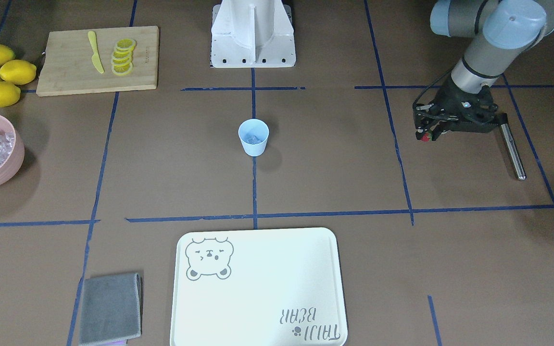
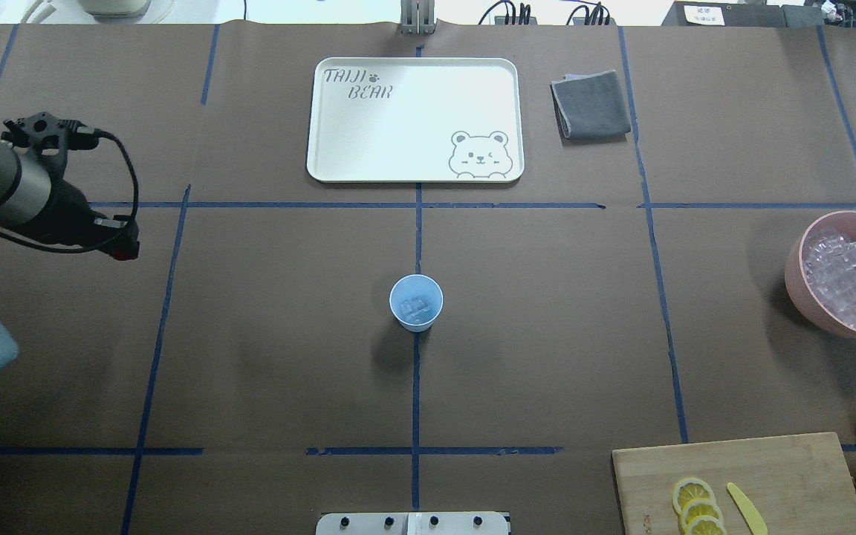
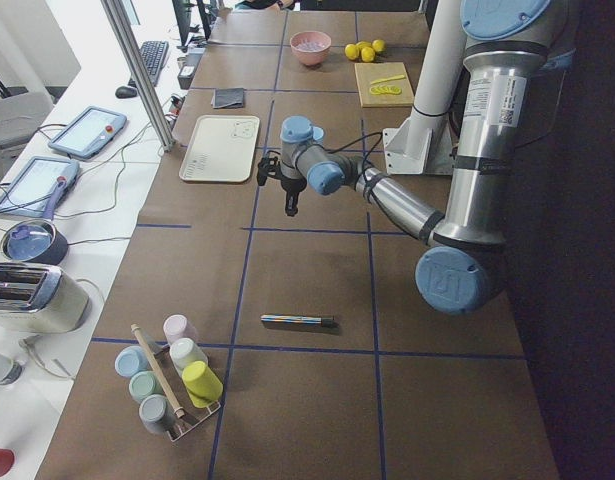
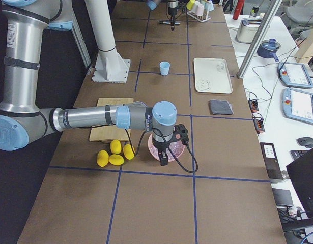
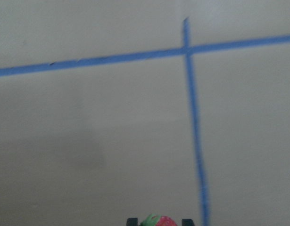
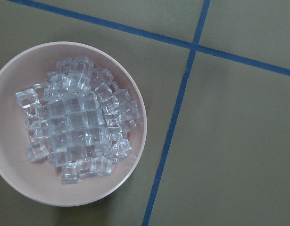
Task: Mash ice and strawberries in cup
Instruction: 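Carry the strawberry with the left gripper over the cup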
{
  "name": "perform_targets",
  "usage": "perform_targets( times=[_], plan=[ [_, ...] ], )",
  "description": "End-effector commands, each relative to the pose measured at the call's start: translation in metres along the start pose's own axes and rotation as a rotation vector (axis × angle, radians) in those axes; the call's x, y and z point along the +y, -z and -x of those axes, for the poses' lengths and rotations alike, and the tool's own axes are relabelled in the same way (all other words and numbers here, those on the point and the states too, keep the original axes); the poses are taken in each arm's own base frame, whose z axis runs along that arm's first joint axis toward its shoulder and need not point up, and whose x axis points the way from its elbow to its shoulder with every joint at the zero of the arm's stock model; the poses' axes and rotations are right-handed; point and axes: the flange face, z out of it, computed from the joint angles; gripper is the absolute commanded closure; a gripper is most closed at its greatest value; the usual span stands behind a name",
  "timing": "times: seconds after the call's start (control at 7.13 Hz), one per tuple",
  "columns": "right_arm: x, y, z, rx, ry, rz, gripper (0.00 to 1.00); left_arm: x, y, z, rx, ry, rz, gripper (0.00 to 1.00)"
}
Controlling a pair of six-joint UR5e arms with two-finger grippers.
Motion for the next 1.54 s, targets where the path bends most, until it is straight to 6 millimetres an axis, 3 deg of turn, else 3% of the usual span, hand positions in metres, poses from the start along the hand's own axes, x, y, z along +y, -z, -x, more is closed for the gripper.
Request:
perform_targets(
  times=[0.0, 0.14, 0.28, 0.42, 0.56, 0.84, 1.12, 1.26, 1.4],
  plan=[
    [0.001, -0.002, -0.001, -0.002, -0.004, 0.003, 0.00, -0.015, 0.045, -0.130, 0.005, 0.105, 0.028, 1.00],
    [0.001, -0.002, -0.001, -0.001, -0.004, 0.004, 0.00, -0.002, 0.042, -0.189, 0.033, 0.167, 0.028, 1.00],
    [0.001, -0.002, -0.002, 0.000, -0.002, 0.004, 0.00, -0.002, 0.044, -0.245, 0.057, 0.221, 0.027, 1.00],
    [0.001, -0.002, -0.002, -0.001, -0.003, 0.005, 0.00, 0.014, 0.025, -0.289, 0.040, 0.239, -0.001, 1.00],
    [0.001, -0.002, -0.002, 0.000, -0.002, 0.004, 0.00, 0.033, 0.009, -0.314, 0.027, 0.240, -0.009, 1.00],
    [0.001, -0.002, -0.002, 0.000, -0.002, 0.004, 0.00, 0.043, 0.000, -0.331, 0.019, 0.260, -0.003, 1.00],
    [0.001, -0.002, -0.002, 0.000, -0.002, 0.004, 0.00, 0.036, -0.007, -0.367, 0.004, 0.295, -0.017, 1.00],
    [0.001, -0.002, -0.002, -0.001, -0.003, 0.005, 0.00, 0.044, -0.013, -0.372, 0.005, 0.283, -0.011, 0.99],
    [0.001, -0.002, -0.002, -0.001, -0.003, 0.005, 0.00, 0.045, -0.013, -0.371, 0.006, 0.278, -0.013, 0.60]
  ],
)
